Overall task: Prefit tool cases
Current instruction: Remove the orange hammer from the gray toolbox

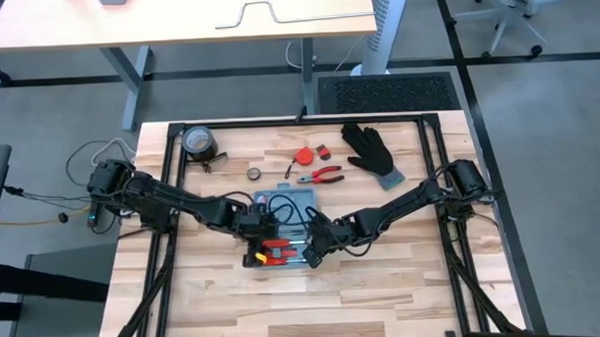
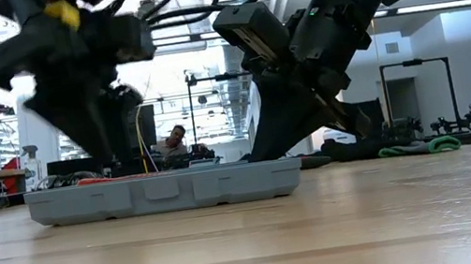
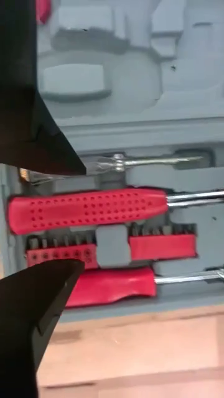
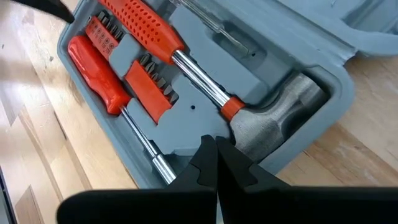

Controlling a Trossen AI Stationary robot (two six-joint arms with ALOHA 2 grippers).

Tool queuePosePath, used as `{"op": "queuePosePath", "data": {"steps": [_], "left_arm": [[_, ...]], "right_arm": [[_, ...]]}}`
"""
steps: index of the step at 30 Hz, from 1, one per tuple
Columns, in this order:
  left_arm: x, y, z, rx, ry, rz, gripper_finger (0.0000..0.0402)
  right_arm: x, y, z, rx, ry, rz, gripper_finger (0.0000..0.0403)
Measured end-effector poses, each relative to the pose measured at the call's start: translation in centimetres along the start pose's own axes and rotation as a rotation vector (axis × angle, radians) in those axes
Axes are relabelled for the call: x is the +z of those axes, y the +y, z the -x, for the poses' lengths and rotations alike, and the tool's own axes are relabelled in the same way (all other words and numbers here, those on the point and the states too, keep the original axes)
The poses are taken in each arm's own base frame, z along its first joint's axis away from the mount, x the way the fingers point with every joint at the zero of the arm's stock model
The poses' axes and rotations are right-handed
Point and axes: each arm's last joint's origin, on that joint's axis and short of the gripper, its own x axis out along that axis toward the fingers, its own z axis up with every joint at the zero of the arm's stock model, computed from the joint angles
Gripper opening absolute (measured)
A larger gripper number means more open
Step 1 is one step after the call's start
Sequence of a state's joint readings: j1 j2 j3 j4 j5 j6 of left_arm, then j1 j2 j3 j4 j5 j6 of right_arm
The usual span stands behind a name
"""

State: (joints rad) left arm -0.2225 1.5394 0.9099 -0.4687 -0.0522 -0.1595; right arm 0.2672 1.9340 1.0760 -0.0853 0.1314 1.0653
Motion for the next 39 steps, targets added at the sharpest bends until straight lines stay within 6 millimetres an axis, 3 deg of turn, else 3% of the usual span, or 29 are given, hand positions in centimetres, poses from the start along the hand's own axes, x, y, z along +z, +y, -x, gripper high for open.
{"op": "queuePosePath", "data": {"steps": [9,19,27,32,39], "left_arm": [[-2.3,0.1,-1.4,-0.043,0.061,0.017,0.0164],[-1.8,0.1,-1.5,-0.029,-0.007,0.016,0.0161],[-2.3,-0.4,-3.8,-0.006,0.062,-0.017,0.0161],[-2.4,-0.4,-4.2,0.059,0.064,0.016,0.0158],[-2.5,-0.3,-4.2,0.116,0.061,0.074,0.007]], "right_arm": [[0.1,0.0,0.0,0.004,-0.002,0.002,0.0],[0.1,0.0,0.0,0.004,-0.002,0.001,0.0],[0.2,-0.1,-0.1,0.007,-0.005,0.002,0.0],[0.2,-0.1,0.0,0.007,-0.005,0.002,0.0],[0.3,0.0,0.0,0.01,-0.007,0.01,0.0]]}}
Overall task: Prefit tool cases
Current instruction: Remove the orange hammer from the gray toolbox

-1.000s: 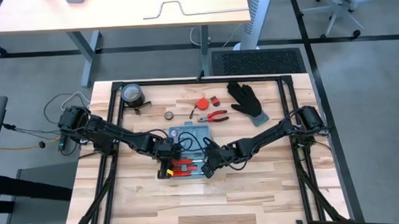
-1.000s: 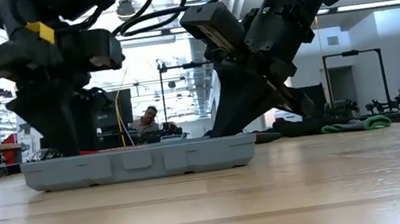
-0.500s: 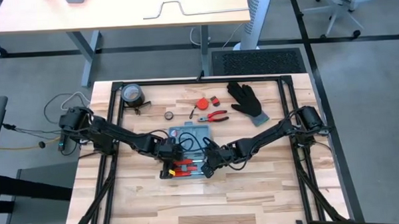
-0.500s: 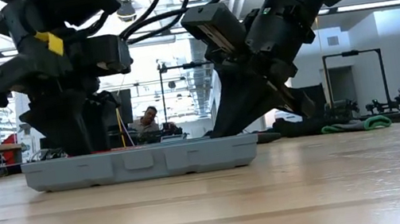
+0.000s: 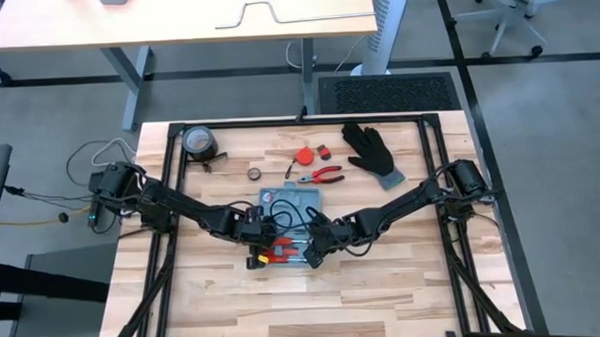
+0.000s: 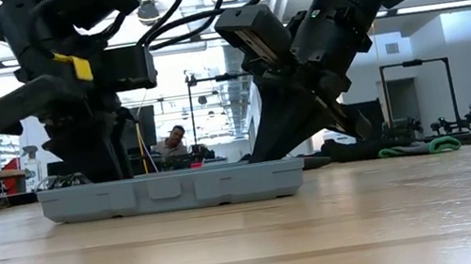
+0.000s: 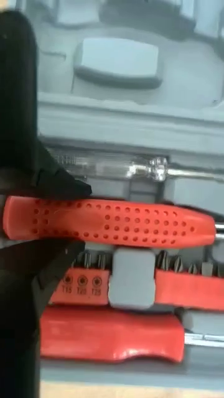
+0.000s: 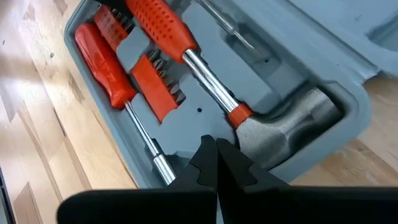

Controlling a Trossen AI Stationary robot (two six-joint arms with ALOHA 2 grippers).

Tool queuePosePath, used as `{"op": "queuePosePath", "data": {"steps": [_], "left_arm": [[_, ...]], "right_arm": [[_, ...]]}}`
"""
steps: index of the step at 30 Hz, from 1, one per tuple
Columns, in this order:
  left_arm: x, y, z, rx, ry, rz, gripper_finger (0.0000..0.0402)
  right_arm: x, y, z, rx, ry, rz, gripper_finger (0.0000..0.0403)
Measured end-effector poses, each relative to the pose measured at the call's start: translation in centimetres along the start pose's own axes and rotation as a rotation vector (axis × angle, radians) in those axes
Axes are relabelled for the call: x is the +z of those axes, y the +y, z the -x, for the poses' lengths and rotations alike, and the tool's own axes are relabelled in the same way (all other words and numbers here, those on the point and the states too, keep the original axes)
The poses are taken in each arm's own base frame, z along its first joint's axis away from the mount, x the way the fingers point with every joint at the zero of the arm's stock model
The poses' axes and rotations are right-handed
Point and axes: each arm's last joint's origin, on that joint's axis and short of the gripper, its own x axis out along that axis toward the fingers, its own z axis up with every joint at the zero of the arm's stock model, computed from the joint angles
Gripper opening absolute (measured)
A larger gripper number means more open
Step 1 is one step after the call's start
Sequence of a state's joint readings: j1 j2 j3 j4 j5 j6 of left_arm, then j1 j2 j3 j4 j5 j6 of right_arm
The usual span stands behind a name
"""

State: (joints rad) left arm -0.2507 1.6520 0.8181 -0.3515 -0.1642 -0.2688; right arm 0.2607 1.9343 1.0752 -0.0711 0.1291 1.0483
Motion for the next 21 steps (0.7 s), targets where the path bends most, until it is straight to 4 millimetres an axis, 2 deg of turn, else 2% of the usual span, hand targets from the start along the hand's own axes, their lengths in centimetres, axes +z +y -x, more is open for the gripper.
{"op": "queuePosePath", "data": {"steps": [8,16,19,20,21], "left_arm": [[0.0,-0.6,0.3,-0.017,-0.016,0.047,0.007],[0.3,-0.6,2.0,-0.051,-0.078,0.113,0.007],[0.4,-0.6,2.5,-0.059,-0.102,0.121,0.0069],[0.5,-0.6,2.7,-0.061,-0.108,0.124,0.0064],[0.6,-0.5,2.9,-0.064,-0.124,0.131,0.0039]], "right_arm": [[0.2,0.3,0.5,0.027,-0.015,0.0,0.0008],[1.2,1.5,3.4,0.072,-0.103,0.059,0.0016],[1.4,1.7,3.9,0.074,-0.129,0.073,0.0014],[1.4,1.7,4.0,0.072,-0.137,0.074,0.0013],[1.4,1.8,4.1,0.073,-0.143,0.076,0.0013]]}}
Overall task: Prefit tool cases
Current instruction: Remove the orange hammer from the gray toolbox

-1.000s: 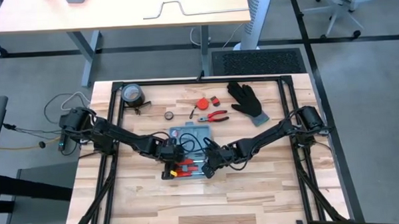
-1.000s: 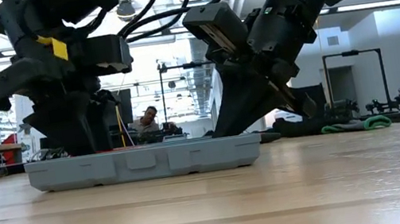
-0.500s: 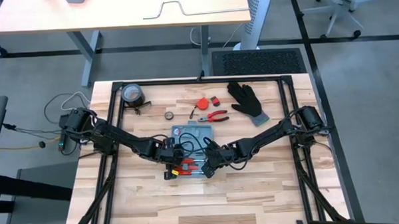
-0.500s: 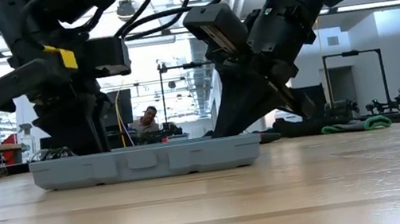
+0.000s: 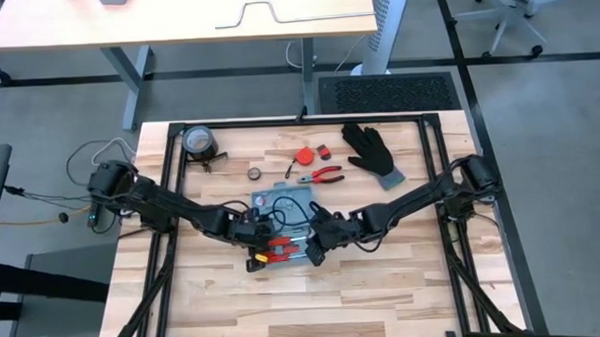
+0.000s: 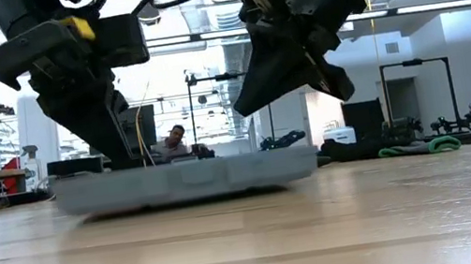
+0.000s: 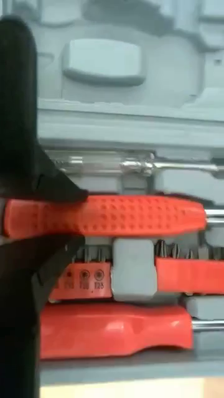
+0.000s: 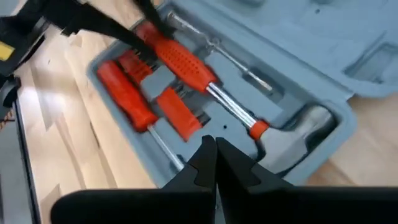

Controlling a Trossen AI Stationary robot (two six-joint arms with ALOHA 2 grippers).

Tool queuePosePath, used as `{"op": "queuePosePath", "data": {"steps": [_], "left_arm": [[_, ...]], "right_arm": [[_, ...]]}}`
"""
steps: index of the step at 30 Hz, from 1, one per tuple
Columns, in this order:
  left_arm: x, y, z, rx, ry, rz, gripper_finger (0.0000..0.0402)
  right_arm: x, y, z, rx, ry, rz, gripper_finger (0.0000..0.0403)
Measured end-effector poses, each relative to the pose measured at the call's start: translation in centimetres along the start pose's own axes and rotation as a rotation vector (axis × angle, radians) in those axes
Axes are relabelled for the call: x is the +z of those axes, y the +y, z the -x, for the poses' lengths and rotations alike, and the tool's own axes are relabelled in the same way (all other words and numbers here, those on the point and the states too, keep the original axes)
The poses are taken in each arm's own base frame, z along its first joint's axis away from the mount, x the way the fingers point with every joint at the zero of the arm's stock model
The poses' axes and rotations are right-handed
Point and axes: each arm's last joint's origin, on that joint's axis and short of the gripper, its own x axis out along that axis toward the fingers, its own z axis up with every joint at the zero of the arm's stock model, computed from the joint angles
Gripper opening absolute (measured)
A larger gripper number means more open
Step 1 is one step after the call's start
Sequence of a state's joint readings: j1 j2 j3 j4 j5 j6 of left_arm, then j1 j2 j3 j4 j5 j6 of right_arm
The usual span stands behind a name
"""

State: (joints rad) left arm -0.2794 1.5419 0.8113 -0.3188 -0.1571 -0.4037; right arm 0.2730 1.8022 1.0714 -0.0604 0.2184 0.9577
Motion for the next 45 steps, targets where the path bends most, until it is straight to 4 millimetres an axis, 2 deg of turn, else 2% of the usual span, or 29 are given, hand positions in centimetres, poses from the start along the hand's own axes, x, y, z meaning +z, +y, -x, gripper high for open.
{"op": "queuePosePath", "data": {"steps": [1,3,8,22,28,32,41,45], "left_arm": [[0.2,0.0,0.3,-0.004,-0.014,0.01,0.0016],[0.3,0.0,0.6,-0.004,-0.027,0.013,0.0002],[0.6,0.1,1.3,0.006,-0.064,0.021,0.0004],[0.6,0.1,1.4,0.005,-0.066,-0.016,0.0001],[1.2,-0.4,1.4,-0.09,-0.11,-0.062,0.0002],[1.1,-0.4,0.9,-0.089,-0.088,-0.075,0.0034],[0.1,-0.5,-2.0,-0.059,0.021,-0.062,0.0163],[-0.1,-0.3,-2.3,-0.012,0.033,-0.026,0.0187]], "right_arm": [[0.1,0.0,0.1,-0.004,-0.015,-0.001,0.0013],[0.1,0.2,0.1,-0.006,-0.028,-0.001,0.0013],[-0.2,0.3,0.2,-0.01,-0.021,0.001,0.0013],[-0.8,0.4,0.4,-0.03,-0.011,0.02,0.0013],[-0.8,0.2,0.4,-0.044,-0.002,0.027,0.0013],[-0.8,0.2,0.4,-0.046,-0.001,0.028,0.0013],[-0.9,0.0,0.2,-0.066,0.007,0.025,0.0013],[-0.9,0.0,0.2,-0.068,0.007,0.024,0.0013]]}}
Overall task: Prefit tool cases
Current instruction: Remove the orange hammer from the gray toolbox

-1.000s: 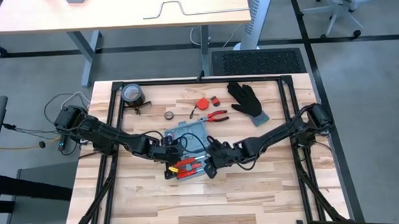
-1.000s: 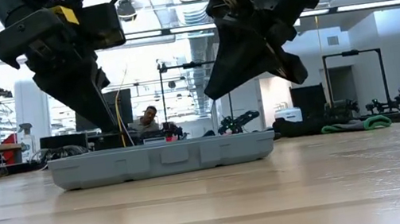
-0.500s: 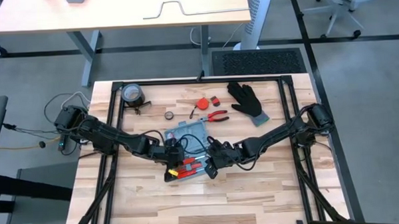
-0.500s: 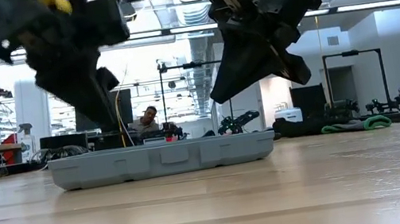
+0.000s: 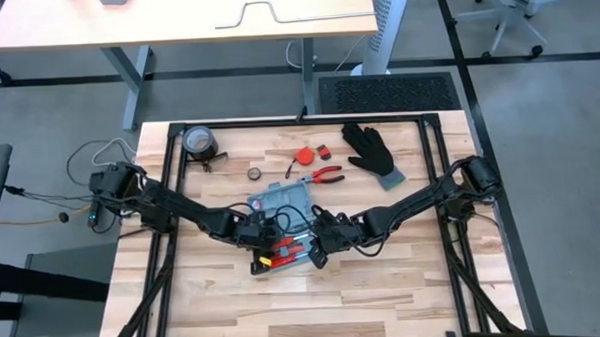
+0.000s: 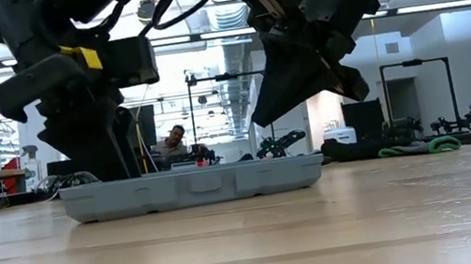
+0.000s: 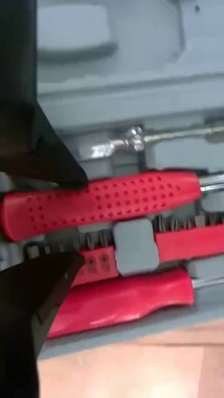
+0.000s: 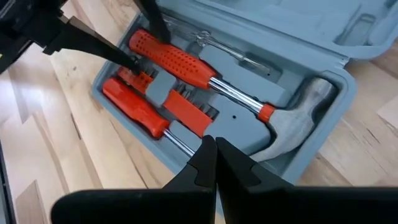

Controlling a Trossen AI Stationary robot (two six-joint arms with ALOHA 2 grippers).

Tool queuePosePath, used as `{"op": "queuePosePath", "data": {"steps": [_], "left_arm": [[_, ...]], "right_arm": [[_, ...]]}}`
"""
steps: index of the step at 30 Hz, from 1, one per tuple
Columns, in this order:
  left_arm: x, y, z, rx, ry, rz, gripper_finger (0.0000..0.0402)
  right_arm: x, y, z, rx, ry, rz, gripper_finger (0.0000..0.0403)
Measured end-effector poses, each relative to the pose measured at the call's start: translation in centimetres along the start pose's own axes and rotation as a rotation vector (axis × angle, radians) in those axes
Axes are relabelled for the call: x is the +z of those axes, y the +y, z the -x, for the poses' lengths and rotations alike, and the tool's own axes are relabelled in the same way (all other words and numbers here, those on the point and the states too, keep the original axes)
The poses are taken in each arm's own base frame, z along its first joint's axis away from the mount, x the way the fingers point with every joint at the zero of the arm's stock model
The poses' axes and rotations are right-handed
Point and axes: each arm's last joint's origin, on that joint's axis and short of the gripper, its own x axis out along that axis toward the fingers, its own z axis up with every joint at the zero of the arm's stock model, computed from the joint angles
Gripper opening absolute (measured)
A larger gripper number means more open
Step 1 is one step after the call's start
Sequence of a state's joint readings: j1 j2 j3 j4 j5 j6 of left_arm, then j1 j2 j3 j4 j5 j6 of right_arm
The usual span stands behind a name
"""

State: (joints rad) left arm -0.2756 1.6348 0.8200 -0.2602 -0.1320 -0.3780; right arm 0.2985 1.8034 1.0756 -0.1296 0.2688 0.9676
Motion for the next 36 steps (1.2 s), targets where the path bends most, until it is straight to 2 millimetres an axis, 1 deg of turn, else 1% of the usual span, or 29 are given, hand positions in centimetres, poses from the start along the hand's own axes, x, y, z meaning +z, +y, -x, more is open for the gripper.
{"op": "queuePosePath", "data": {"steps": [4,9,13,17,24,28,31,34,36], "left_arm": [[-0.1,0.3,0.4,0.046,-0.004,0.022,0.0187],[-0.5,0.6,0.7,0.14,0.006,0.02,0.017],[-0.9,0.5,0.8,0.23,0.007,-0.048,0.0159],[-1.2,-0.1,1.0,0.307,-0.023,-0.122,0.0149],[-1.4,-0.6,0.8,0.364,-0.038,-0.211,0.0137],[-1.6,-0.6,0.0,0.371,-0.027,-0.219,0.0137],[-1.6,-0.8,-0.5,0.378,-0.028,-0.227,0.0137],[-1.6,-0.8,-0.7,0.379,-0.022,-0.226,0.0137],[-1.6,-0.8,-0.7,0.376,-0.023,-0.225,0.0137]], "right_arm": [[0.0,0.0,0.0,-0.003,-0.001,0.0,0.0013],[0.1,-0.1,0.0,-0.005,-0.003,-0.003,0.0013],[0.2,-0.2,-0.1,-0.011,-0.01,-0.005,0.0013],[0.3,-0.2,-0.1,-0.031,-0.042,-0.006,0.0013],[0.7,-0.2,-0.2,-0.011,-0.064,-0.021,0.0013],[0.6,0.2,-1.7,0.058,-0.085,-0.037,0.0013],[0.3,0.4,-3.5,0.134,-0.089,-0.08,0.0013],[-0.5,0.0,-5.0,0.11,-0.07,-0.13,0.0013],[-0.5,0.1,-5.5,0.096,-0.071,-0.139,0.0013]]}}
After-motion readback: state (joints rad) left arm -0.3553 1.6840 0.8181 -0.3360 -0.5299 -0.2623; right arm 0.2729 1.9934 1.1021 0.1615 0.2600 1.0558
